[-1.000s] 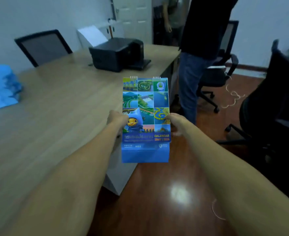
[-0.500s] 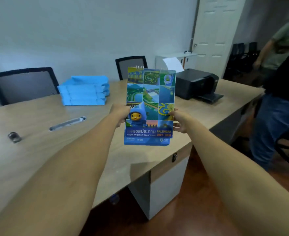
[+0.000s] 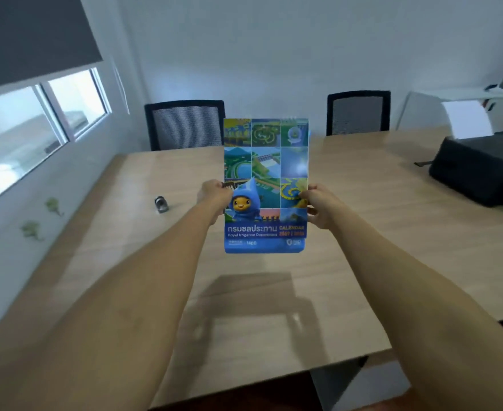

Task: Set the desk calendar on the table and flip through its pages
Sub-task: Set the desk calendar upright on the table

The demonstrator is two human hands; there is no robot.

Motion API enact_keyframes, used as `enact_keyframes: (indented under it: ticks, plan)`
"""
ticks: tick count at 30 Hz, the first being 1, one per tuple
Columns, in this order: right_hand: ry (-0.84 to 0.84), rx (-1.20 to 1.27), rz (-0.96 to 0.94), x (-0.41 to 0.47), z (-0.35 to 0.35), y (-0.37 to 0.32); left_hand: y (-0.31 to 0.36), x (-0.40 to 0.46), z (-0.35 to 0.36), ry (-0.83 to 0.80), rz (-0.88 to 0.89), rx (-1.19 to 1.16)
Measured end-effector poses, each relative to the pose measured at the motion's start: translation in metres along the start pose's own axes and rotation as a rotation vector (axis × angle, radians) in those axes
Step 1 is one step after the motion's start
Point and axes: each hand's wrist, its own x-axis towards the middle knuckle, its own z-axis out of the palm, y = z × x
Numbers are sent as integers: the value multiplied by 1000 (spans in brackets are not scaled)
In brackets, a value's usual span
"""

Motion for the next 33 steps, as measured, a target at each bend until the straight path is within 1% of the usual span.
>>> enact_keyframes:
  ticks: [7,11,15,20,26,29,33]
  plan:
    - [-82,-38,-30,44,44,10,-33,6,-20,172,-4,31]
    - [-124,-86,-37,62,48,22,-49,8,-15,248,5,105]
    - [-171,-67,-56,68,41,38,-63,6,-4,280,24,196]
    - [-194,-84,-52,71,29,70,-89,-2,10,276,4,248]
    - [-212,-86,-22,65,22,101,-113,-13,16,224,-59,282]
    - [-199,-82,-21,63,21,111,-121,-18,18,212,-68,305]
    - [-141,-32,-21,62,23,119,-124,-21,21,234,-63,305]
